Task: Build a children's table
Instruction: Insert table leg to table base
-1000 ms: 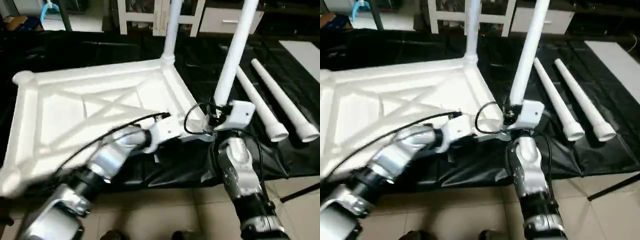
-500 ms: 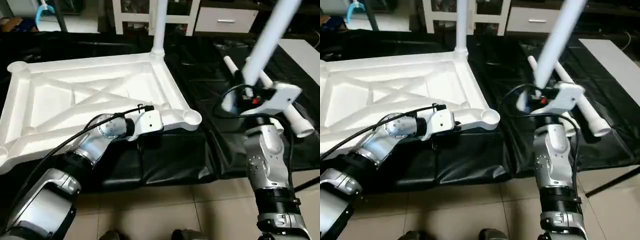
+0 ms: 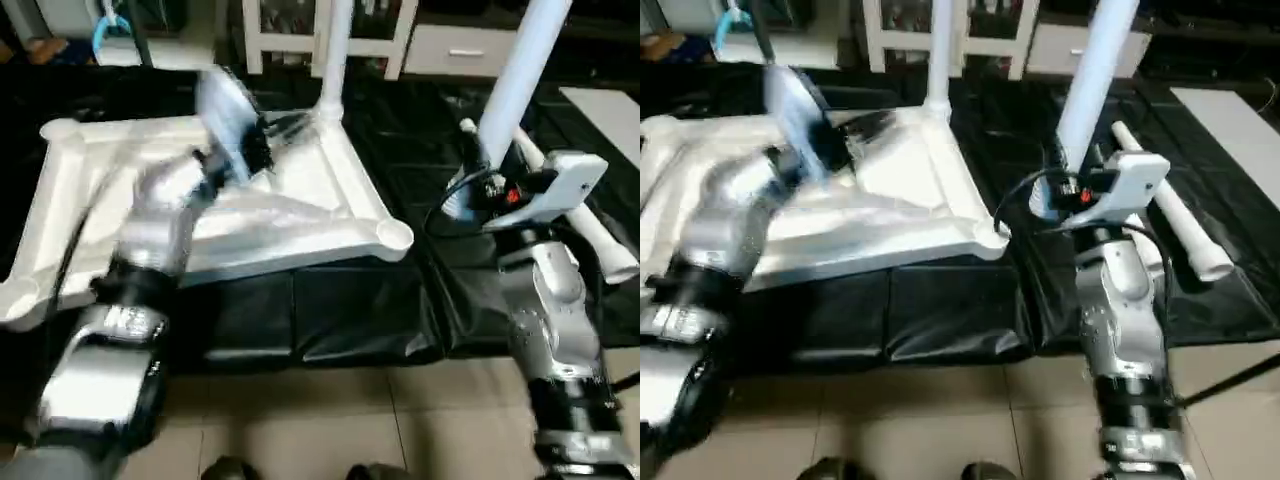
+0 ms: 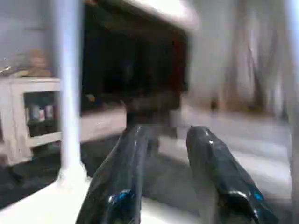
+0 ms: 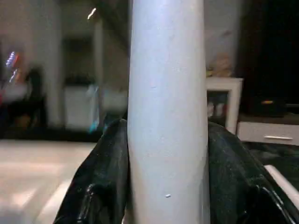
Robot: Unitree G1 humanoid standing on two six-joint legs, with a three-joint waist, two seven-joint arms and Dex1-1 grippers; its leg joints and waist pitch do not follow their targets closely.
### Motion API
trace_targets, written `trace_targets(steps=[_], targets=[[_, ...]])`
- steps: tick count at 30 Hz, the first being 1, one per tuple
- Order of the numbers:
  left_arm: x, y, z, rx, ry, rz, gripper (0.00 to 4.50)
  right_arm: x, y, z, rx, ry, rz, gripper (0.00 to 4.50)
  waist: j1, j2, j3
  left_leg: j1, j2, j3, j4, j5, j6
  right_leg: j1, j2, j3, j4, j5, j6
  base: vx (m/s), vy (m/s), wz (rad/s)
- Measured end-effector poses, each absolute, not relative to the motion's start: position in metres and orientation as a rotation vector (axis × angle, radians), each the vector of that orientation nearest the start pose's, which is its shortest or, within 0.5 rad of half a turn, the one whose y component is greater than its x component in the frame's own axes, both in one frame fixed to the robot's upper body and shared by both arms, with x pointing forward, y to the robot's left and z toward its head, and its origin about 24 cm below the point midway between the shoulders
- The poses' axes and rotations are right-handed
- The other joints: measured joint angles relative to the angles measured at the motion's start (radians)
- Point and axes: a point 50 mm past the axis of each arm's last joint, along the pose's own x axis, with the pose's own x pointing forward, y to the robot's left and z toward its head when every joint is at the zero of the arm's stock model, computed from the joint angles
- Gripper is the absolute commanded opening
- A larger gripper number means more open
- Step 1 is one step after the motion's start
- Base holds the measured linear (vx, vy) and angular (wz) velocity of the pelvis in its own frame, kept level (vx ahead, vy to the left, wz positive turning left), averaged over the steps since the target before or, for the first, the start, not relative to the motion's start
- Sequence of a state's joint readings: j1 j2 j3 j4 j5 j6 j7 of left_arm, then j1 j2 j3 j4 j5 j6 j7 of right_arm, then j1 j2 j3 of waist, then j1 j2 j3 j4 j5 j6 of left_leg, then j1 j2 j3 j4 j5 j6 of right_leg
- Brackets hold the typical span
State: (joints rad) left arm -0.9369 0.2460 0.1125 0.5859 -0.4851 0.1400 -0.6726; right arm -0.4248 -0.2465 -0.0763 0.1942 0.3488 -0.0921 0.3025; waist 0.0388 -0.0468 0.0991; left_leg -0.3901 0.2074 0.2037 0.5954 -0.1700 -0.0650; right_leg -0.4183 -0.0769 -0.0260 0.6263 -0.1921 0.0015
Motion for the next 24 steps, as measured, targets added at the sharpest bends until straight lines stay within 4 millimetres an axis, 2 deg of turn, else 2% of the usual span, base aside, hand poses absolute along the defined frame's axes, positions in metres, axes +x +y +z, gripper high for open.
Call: trace_targets(steps=[2, 5, 7, 10, 11, 14, 16, 19, 21, 24], targets=[[0.383, 0.118, 0.229, -0.321, -0.302, -0.790, 1.98, 0.325, -0.169, 0.133, 0.050, -0.310, 0.343, 1.84, 0.003, 0.000, 0.000, 0.000, 0.000, 0.000, 0.001, 0.000, 0.000, 0.000, 0.000, 0.001, 0.000, 0.000, 0.000, 0.000, 0.000, 0.00], [0.385, 0.098, 0.231, -0.450, -0.235, -0.762, 2.16, 0.323, -0.155, 0.134, 0.017, -0.306, 0.414, 1.84, 0.002, 0.000, 0.000, 0.000, 0.000, 0.000, 0.003, 0.000, 0.000, 0.000, 0.000, 0.002, 0.001, 0.001, 0.001, 0.000, 0.000, 0.00], [0.385, 0.094, 0.229, -0.474, -0.205, -0.755, 2.34, 0.321, -0.148, 0.136, 0.011, -0.317, 0.448, 1.84, -0.002, 0.000, 0.000, -0.001, 0.000, 0.000, 0.003, 0.000, 0.001, -0.001, 0.001, 0.003, 0.001, 0.001, 0.001, 0.000, 0.000, 0.00], [0.385, 0.088, 0.227, -0.502, -0.169, -0.766, 2.47, 0.321, -0.149, 0.135, -0.032, -0.308, 0.455, 1.84, -0.001, 0.000, 0.000, -0.001, 0.000, 0.000, 0.003, 0.000, 0.001, -0.001, 0.001, 0.003, 0.000, 0.001, 0.001, 0.000, 0.000, 0.00], [0.385, 0.086, 0.228, -0.518, -0.154, -0.766, 2.72, 0.320, -0.147, 0.134, -0.046, -0.301, 0.466, 1.84, -0.001, 0.000, 0.000, -0.001, 0.000, 0.000, 0.003, 0.000, 0.001, -0.001, 0.001, 0.003, 0.000, 0.001, 0.001, 0.000, 0.000, 0.00], [0.381, 0.077, 0.240, -0.568, -0.153, -0.803, 2.83, 0.319, -0.140, 0.130, -0.059, -0.278, 0.509, 1.84, 0.000, 0.000, 0.000, -0.002, 0.000, -0.001, 0.004, -0.001, 0.002, -0.001, 0.001, 0.003, 0.000, 0.001, 0.001, 0.000, 0.000, 0.00], [0.378, 0.073, 0.250, -0.608, -0.164, -0.833, 3.17, 0.319, -0.140, 0.127, -0.067, -0.262, 0.513, 1.84, 0.001, 0.000, 0.000, -0.002, 0.000, 0.000, 0.005, -0.001, 0.002, -0.001, 0.001, 0.003, 0.000, 0.001, 0.001, 0.000, 0.000, 0.00], [0.372, 0.071, 0.263, -0.651, -0.177, -0.868, 3.21, 0.316, -0.143, 0.116, -0.157, -0.207, 0.537, 1.84, 0.003, 0.000, 0.000, -0.002, 0.000, -0.001, 0.006, -0.001, 0.002, 0.000, 0.001, 0.003, 0.000, 0.001, 0.001, 0.000, 0.000, 0.00], [0.371, 0.070, 0.266, -0.658, -0.174, -0.872, 3.59, 0.315, -0.141, 0.113, -0.175, -0.196, 0.543, 1.84, 0.002, 0.000, 0.000, -0.002, 0.000, -0.001, 0.006, -0.001, 0.002, 0.000, 0.001, 0.003, 0.001, 0.002, 0.002, 0.000, 0.000, 0.00], [0.367, 0.067, 0.270, -0.665, -0.169, -0.904, 3.67, 0.315, -0.141, 0.112, -0.187, -0.192, 0.538, 1.84, 0.002, 0.000, 0.000, -0.002, 0.000, -0.001, 0.007, -0.001, 0.002, 0.000, 0.001, 0.003, 0.001, 0.002, 0.002, 0.000, 0.000, 0.00]])
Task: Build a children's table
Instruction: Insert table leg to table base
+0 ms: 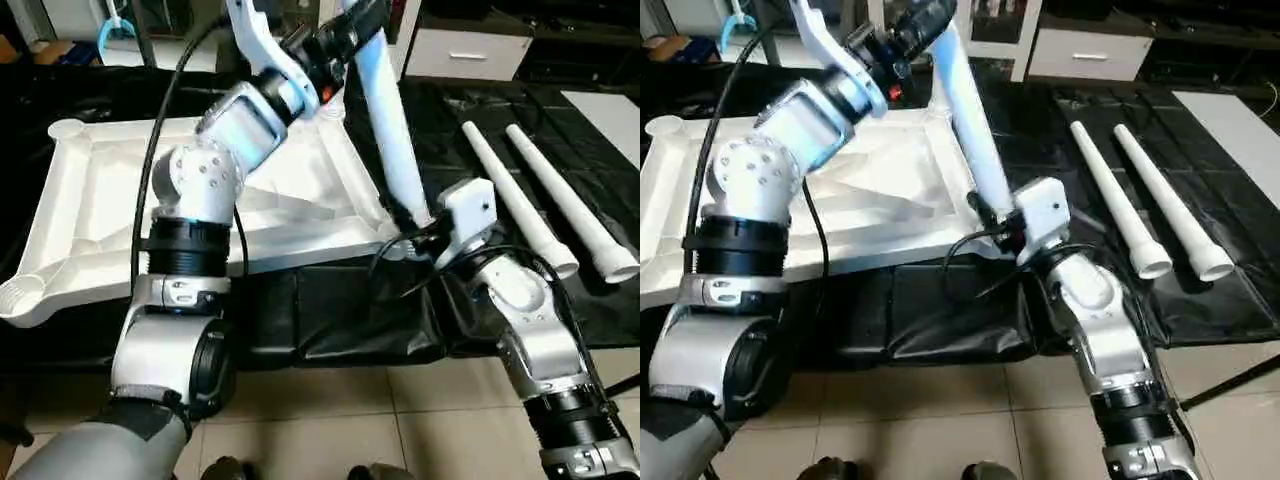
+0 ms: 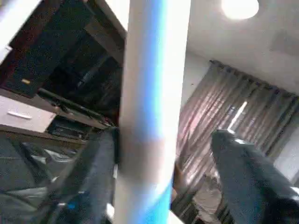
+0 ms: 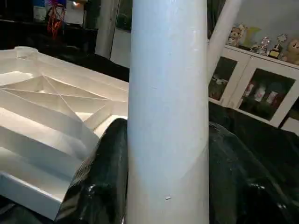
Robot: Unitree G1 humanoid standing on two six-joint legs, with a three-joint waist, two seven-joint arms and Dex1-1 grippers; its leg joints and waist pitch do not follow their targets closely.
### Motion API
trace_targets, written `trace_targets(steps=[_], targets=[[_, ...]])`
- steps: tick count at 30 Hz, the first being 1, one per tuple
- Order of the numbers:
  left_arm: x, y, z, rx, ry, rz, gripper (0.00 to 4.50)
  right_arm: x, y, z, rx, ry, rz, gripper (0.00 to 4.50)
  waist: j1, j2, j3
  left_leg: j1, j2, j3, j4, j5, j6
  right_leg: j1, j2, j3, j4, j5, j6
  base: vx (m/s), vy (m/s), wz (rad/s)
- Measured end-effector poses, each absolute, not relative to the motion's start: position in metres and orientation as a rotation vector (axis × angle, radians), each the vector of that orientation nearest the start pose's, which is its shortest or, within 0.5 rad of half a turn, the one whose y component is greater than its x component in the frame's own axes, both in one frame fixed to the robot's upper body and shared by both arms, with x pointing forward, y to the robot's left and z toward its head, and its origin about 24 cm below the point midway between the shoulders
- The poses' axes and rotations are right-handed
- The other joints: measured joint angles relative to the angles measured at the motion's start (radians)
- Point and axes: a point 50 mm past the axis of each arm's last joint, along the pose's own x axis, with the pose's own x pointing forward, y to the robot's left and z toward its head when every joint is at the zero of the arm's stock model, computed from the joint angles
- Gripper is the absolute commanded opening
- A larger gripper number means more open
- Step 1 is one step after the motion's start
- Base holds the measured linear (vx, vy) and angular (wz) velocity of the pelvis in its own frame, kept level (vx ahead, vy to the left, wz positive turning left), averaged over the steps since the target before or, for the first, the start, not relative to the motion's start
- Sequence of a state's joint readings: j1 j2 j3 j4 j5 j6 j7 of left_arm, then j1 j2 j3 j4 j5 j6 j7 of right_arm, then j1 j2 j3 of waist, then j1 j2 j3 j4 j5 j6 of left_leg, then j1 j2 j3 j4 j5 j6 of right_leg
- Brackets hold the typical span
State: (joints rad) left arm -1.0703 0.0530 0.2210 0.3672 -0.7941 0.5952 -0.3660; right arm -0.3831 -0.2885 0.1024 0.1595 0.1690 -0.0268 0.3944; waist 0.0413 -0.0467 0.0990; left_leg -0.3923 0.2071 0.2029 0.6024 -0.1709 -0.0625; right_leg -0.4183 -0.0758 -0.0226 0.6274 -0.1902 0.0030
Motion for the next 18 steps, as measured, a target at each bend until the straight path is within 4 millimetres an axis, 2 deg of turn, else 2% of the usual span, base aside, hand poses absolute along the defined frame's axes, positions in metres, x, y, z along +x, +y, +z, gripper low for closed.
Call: trace_targets(steps=[1, 3, 9, 14, 18], targets=[[0.365, 0.065, 0.272, -0.670, -0.164, -0.926, 3.67, 0.315, -0.142, 0.112, -0.209, -0.190, 0.533, 1.84, 0.000, 0.000, 0.000, 0.000, 0.000, 0.000, 0.000, 0.000, 0.000, 0.000, 0.000, 0.000, 0.000, 0.000, 0.000, 0.000, 0.000, 0.00], [0.357, 0.063, 0.282, -0.683, -0.175, -0.984, 4.00, 0.315, -0.145, 0.112, -0.257, -0.183, 0.531, 1.84, 0.002, 0.000, 0.000, -0.001, 0.000, 0.000, 0.001, 0.000, 0.000, 0.000, 0.000, 0.000, 0.000, 0.000, 0.000, 0.000, 0.000, 0.00], [0.339, 0.054, 0.311, -0.746, -0.234, -1.129, 4.49, 0.316, -0.144, 0.108, -0.320, -0.168, 0.538, 1.84, 0.003, 0.000, 0.000, -0.001, 0.000, 0.000, 0.001, 0.000, 0.000, 0.000, 0.000, 0.000, 0.000, 0.000, 0.000, 0.000, 0.000, 0.00], [0.322, 0.054, 0.333, -0.914, -0.278, -1.295, 4.50, 0.317, -0.146, 0.101, -0.339, -0.132, 0.530, 1.84, 0.001, 0.000, 0.000, 0.000, 0.000, 0.000, 0.002, 0.000, 0.001, 0.000, 0.000, 0.001, 0.001, 0.000, 0.000, 0.000, 0.000, 0.00], [0.313, 0.058, 0.339, -0.947, -0.279, -1.380, 4.50, 0.317, -0.147, 0.099, -0.363, -0.123, 0.523, 1.84, -0.003, 0.000, 0.000, 0.000, 0.000, 0.000, 0.003, 0.000, 0.000, 0.000, 0.000, 0.001, 0.002, 0.000, 0.001, 0.000, 0.000, 0.00]])
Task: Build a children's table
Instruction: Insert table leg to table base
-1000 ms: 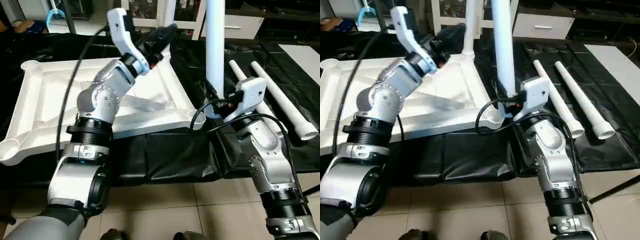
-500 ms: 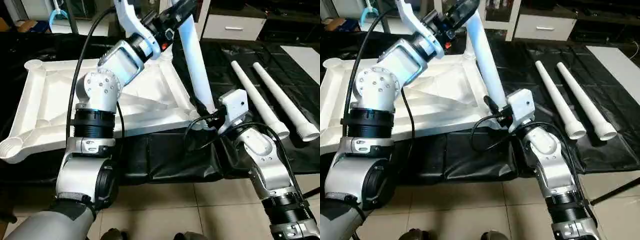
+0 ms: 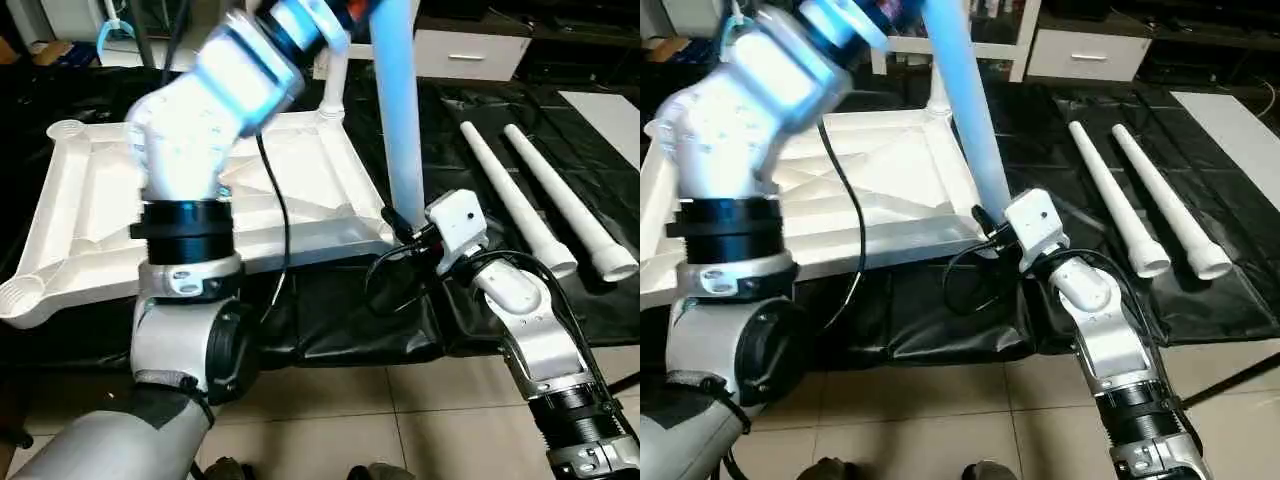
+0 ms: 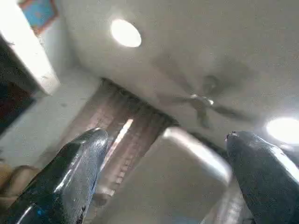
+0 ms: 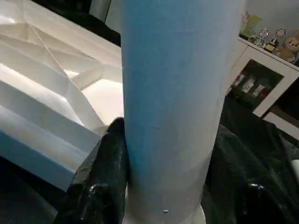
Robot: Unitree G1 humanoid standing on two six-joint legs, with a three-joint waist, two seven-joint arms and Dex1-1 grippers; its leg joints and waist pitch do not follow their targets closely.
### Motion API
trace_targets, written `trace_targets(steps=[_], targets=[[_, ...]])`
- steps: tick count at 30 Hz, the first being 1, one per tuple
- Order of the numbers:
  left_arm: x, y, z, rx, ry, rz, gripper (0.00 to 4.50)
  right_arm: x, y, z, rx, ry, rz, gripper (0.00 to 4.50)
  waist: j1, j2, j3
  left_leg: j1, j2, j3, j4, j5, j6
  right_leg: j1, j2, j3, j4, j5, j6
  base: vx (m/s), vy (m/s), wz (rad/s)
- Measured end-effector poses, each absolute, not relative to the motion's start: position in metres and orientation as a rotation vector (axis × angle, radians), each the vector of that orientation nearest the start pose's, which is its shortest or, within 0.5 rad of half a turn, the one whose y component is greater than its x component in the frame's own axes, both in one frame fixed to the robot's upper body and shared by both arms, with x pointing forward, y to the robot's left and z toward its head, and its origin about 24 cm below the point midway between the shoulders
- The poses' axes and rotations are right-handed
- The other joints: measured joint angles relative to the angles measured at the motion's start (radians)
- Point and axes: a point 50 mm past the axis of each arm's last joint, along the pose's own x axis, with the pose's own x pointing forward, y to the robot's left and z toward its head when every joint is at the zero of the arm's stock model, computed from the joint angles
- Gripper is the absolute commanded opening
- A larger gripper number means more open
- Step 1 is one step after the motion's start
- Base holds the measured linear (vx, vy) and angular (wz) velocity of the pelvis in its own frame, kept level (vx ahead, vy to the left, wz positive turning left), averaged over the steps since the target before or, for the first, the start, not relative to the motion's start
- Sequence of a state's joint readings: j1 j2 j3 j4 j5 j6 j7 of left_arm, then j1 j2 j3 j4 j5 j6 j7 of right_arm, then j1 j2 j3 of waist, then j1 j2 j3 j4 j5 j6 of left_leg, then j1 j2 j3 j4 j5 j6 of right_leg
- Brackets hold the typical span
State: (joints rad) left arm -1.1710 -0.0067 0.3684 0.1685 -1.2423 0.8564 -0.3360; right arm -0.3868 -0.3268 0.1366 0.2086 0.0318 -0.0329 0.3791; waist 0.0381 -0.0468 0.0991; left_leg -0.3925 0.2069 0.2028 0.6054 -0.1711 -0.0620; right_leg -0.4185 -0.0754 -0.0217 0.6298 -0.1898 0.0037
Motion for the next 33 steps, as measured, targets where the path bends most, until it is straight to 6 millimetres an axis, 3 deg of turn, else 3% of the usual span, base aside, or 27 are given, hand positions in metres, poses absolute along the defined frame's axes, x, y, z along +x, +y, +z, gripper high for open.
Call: trace_targets(steps=[4, 8, 14, 16, 22, 26, 31, 33], targets=[[0.312, 0.066, 0.342, -0.847, -0.306, -1.343, 4.50, 0.319, -0.146, 0.102, -0.369, -0.130, 0.523, 1.84, -0.004, 0.000, 0.000, 0.000, 0.000, 0.000, 0.001, 0.000, 0.000, 0.000, 0.000, 0.001, 0.000, 0.002, 0.003, 0.000, 0.000, 0.00], [0.320, 0.080, 0.338, -0.666, -0.365, -1.177, 4.50, 0.323, -0.148, 0.107, -0.359, -0.140, 0.505, 1.84, -0.004, 0.000, 0.000, 0.000, 0.000, 0.000, 0.002, 0.000, 0.000, 0.000, 0.000, 0.001, 0.000, 0.002, 0.004, 0.000, 0.000, 0.00], [0.336, 0.106, 0.334, -0.684, -0.475, -0.994, 4.50, 0.325, -0.146, 0.113, -0.351, -0.163, 0.505, 1.84, -0.003, 0.000, 0.000, 0.000, 0.000, 0.000, 0.003, 0.000, 0.000, 0.001, 0.000, 0.002, 0.000, 0.003, 0.004, 0.000, 0.000, 0.00], [0.337, 0.111, 0.330, -0.682, -0.481, -1.008, 4.50, 0.325, -0.146, 0.113, -0.351, -0.163, 0.505, 1.84, -0.001, 0.000, 0.000, 0.000, 0.000, 0.000, 0.003, 0.000, 0.000, 0.001, 0.000, 0.002, 0.000, 0.003, 0.004, 0.000, 0.000, 0.00], [0.336, 0.091, 0.293, -0.645, -0.312, -1.100, 4.50, 0.326, -0.145, 0.113, -0.349, -0.165, 0.506, 1.84, 0.007, 0.000, 0.000, -0.002, 0.000, 0.000, 0.004, 0.000, 0.001, 0.000, 0.000, 0.002, 0.000, 0.004, 0.003, 0.000, 0.000, 0.00], [0.333, 0.081, 0.292, -0.600, -0.306, -1.117, 4.50, 0.326, -0.145, 0.113, -0.357, -0.164, 0.507, 1.84, 0.003, 0.000, 0.000, -0.001, 0.000, 0.000, 0.004, 0.000, 0.000, 0.000, 0.000, 0.002, 0.000, 0.004, 0.003, 0.000, 0.000, 0.00], [0.336, 0.082, 0.294, -0.575, -0.351, -1.096, 4.50, 0.326, -0.145, 0.113, -0.358, -0.164, 0.506, 1.84, -0.003, 0.000, 0.000, -0.001, 0.000, 0.000, 0.004, 0.000, 0.000, 0.000, 0.000, 0.003, 0.000, 0.005, 0.003, 0.000, 0.000, 0.00], [0.337, 0.084, 0.296, -0.565, -0.365, -1.079, 4.13, 0.326, -0.145, 0.113, -0.358, -0.164, 0.506, 1.84, -0.004, 0.000, 0.000, -0.001, 0.000, 0.000, 0.004, 0.000, 0.000, 0.000, 0.000, 0.003, 0.000, 0.005, 0.003, 0.000, 0.000, 0.00]])
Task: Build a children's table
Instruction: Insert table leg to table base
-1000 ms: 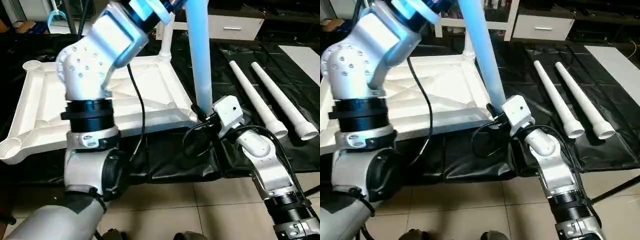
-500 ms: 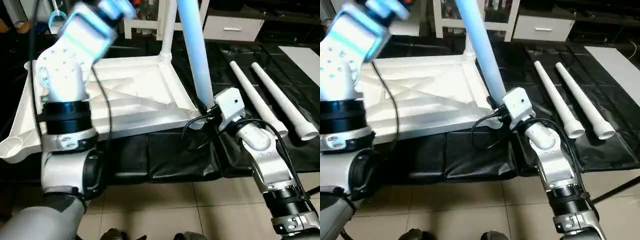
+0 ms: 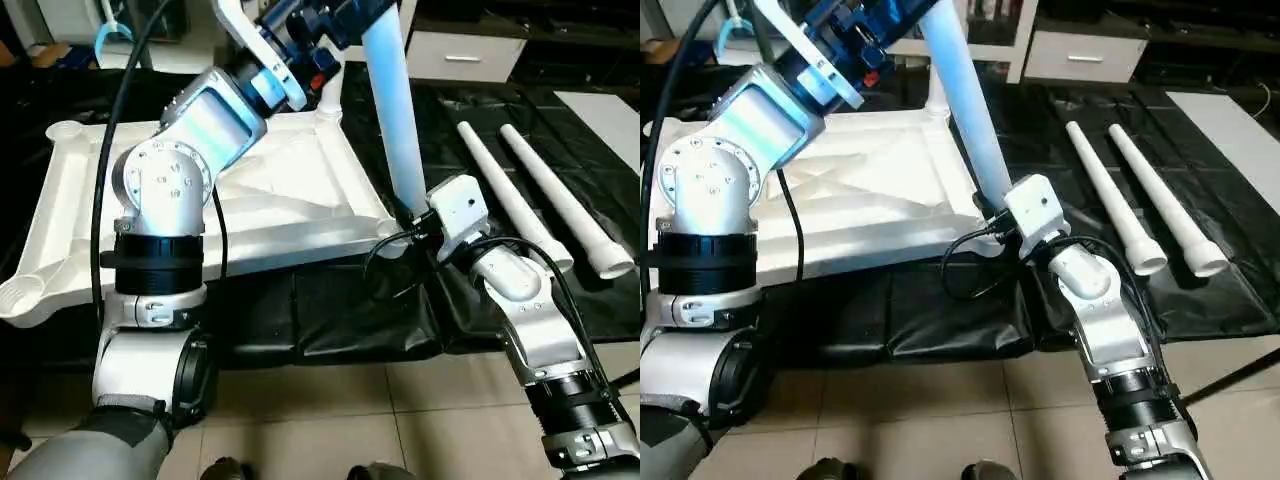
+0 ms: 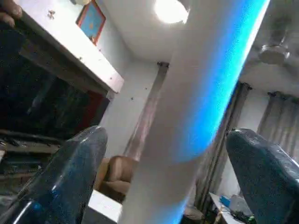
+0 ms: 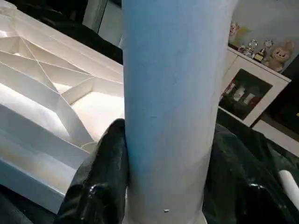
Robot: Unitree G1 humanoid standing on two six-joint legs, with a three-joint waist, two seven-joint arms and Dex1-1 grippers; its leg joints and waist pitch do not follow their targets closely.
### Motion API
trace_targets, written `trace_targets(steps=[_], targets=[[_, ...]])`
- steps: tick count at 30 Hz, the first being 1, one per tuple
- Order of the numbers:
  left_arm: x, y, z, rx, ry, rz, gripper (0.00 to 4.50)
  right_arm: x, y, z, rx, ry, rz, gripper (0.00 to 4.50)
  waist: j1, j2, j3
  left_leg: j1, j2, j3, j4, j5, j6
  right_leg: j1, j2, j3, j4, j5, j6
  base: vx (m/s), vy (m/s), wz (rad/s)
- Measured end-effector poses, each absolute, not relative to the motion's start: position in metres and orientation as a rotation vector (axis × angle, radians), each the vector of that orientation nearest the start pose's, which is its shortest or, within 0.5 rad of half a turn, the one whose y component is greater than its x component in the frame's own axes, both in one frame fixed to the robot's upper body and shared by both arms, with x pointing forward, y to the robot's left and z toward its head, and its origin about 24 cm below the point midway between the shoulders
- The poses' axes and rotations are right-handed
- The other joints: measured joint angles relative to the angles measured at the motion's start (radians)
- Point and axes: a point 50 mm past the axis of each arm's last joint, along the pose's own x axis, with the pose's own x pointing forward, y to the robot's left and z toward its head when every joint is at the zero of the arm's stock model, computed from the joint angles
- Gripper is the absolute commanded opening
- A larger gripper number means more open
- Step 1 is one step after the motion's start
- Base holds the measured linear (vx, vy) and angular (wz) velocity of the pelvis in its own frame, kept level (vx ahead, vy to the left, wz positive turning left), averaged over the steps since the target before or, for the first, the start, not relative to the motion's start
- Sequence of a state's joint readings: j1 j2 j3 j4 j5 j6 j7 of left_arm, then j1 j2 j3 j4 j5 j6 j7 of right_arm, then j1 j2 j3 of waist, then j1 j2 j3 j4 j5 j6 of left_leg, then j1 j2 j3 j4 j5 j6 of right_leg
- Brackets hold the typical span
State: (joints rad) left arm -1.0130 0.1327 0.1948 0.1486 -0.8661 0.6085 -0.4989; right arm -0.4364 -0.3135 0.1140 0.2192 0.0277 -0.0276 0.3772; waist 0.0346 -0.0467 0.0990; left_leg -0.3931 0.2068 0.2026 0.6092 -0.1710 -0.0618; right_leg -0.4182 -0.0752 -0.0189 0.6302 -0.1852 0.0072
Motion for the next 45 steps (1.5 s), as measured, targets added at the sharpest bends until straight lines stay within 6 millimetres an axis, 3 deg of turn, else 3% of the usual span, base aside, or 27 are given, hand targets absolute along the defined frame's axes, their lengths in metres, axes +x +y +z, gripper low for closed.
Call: trace_targets(steps=[2, 5, 17, 35, 36, 37, 45], targets=[[0.339, 0.086, 0.295, -0.544, -0.371, -1.054, 4.13, 0.326, -0.145, 0.113, -0.358, -0.164, 0.506, 1.84, 0.000, 0.000, 0.000, 0.000, 0.000, 0.000, 0.000, 0.000, 0.000, 0.000, 0.000, 0.000, 0.000, 0.000, 0.000, 0.000, 0.000, 0.00], [0.343, 0.089, 0.294, -0.498, -0.384, -1.006, 3.77, 0.326, -0.145, 0.113, -0.360, -0.163, 0.506, 1.84, 0.000, 0.000, 0.000, 0.000, 0.000, 0.000, 0.000, 0.000, 0.000, 0.000, 0.000, 0.000, 0.000, 0.000, 0.000, 0.000, 0.000, 0.00], [0.345, 0.081, 0.292, -0.355, -0.427, -0.971, 2.99, 0.326, -0.145, 0.113, -0.361, -0.161, 0.507, 1.84, 0.001, 0.000, 0.000, 0.000, 0.000, 0.000, 0.000, 0.000, 0.000, 0.000, 0.000, 0.000, 0.000, 0.000, 0.000, 0.000, 0.000, 0.00], [0.334, 0.074, 0.303, -0.331, -0.522, -0.998, 1.55, 0.328, -0.146, 0.118, -0.379, -0.183, 0.487, 1.84, 0.000, 0.000, 0.000, 0.000, 0.000, 0.000, 0.000, 0.000, 0.000, 0.000, 0.000, 0.001, 0.000, 0.000, 0.000, 0.000, 0.000, 0.00], [0.332, 0.073, 0.305, -0.327, -0.530, -1.002, 1.51, 0.328, -0.146, 0.119, -0.381, -0.188, 0.482, 2.40, 0.000, 0.000, 0.000, 0.000, 0.000, 0.000, 0.000, 0.000, 0.000, 0.000, 0.000, 0.001, 0.000, 0.000, 0.000, 0.000, 0.000, 0.00], [0.331, 0.073, 0.306, -0.324, -0.538, -1.004, 1.50, 0.329, -0.146, 0.121, -0.383, -0.194, 0.477, 2.54, 0.000, 0.000, 0.000, 0.000, 0.000, 0.000, 0.000, 0.000, 0.000, 0.000, 0.000, 0.001, 0.000, 0.000, 0.000, 0.000, 0.000, 0.00], [0.321, 0.068, 0.313, -0.309, -0.587, -1.039, 1.47, 0.331, -0.150, 0.124, -0.390, -0.201, 0.440, 3.09, -0.001, 0.000, 0.000, 0.000, 0.000, 0.000, 0.000, 0.000, 0.000, 0.000, 0.000, 0.001, 0.000, 0.000, 0.000, 0.000, 0.000, 0.00]])
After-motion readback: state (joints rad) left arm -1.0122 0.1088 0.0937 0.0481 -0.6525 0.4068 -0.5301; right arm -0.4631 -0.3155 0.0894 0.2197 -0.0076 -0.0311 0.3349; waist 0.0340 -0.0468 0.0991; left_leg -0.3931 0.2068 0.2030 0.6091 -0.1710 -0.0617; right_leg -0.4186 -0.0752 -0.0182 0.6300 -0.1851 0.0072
